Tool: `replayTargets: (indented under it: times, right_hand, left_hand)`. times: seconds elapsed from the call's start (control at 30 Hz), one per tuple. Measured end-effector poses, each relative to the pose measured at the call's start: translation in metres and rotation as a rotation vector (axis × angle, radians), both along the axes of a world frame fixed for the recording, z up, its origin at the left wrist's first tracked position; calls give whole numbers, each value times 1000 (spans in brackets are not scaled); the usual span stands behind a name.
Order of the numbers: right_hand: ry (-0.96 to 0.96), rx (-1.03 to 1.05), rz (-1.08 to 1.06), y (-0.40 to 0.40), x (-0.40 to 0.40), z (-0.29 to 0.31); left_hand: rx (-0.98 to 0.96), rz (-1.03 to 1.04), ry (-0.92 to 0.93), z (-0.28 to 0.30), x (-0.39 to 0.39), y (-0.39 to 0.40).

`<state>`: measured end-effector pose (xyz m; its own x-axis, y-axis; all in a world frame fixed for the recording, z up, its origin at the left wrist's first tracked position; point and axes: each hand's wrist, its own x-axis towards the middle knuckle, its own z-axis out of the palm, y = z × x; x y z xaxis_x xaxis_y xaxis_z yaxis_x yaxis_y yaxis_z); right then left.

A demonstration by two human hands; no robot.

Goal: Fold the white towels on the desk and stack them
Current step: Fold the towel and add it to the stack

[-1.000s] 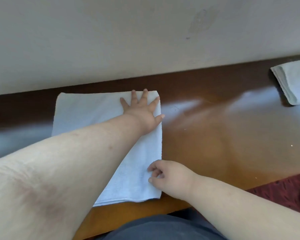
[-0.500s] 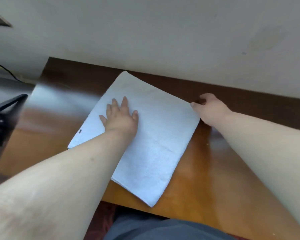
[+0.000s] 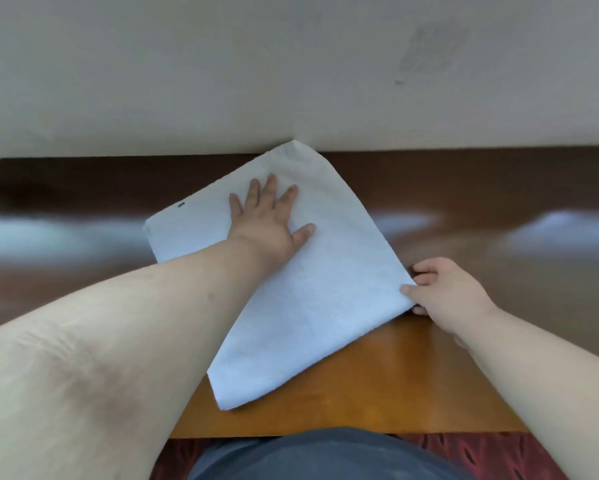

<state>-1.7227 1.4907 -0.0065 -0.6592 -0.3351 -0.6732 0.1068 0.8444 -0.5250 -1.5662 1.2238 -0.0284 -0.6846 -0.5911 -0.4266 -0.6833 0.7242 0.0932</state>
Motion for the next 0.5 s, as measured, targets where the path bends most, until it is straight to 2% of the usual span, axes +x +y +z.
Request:
replayTargets:
  times: [0.17,0.27,0.37,0.5]
  right_hand:
    - [-114,177,228,61,34,9]
    - [-82,237,357,75,44,6]
    - [-31,249,443,74,39,4]
    - [41,211,613,74,34,6]
  left_hand:
    - [17,-293,5,-2,-29,38]
    - [24,-374,2,0,-37,53]
    - [34,-300,0,3,-22,63]
    - [-6,-50,-66,3,45,76]
